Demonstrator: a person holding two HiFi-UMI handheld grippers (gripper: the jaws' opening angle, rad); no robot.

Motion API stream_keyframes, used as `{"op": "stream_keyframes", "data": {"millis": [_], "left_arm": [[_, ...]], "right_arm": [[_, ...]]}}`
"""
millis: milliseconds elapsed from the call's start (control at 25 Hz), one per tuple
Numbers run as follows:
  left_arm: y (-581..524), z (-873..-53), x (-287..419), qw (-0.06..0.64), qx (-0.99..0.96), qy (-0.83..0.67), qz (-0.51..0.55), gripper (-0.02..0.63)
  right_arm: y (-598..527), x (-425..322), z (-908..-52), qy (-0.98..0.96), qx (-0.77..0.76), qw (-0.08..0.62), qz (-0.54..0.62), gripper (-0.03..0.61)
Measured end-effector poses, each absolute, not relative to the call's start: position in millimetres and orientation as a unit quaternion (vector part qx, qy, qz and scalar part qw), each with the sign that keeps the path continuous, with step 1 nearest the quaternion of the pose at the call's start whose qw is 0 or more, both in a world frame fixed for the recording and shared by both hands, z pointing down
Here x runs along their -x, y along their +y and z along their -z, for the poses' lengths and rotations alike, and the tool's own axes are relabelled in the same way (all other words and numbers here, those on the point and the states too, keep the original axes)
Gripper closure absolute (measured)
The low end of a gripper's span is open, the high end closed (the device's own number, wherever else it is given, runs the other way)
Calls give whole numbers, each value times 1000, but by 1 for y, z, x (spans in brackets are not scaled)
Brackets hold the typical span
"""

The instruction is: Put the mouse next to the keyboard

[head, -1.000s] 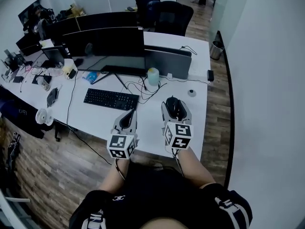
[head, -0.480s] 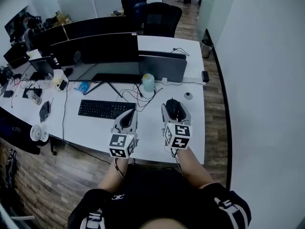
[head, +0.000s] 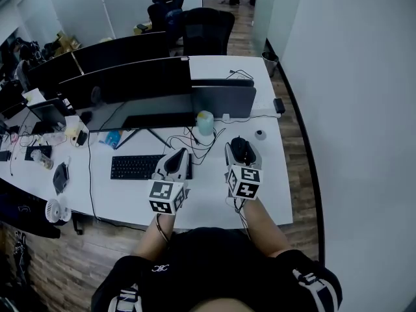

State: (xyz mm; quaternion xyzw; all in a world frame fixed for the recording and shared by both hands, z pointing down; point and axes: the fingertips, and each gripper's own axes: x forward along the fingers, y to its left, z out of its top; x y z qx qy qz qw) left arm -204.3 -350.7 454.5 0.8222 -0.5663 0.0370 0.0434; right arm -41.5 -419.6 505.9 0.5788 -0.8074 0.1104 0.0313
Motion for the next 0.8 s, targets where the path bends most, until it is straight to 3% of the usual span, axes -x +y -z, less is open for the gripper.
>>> {"op": "stream_keyframes", "data": {"millis": [800], "left_arm": [[-379, -491, 288, 69, -842, -533, -52, 600]], "right_arm": [[-443, 101, -640, -756, -614, 118, -192, 279]]}}
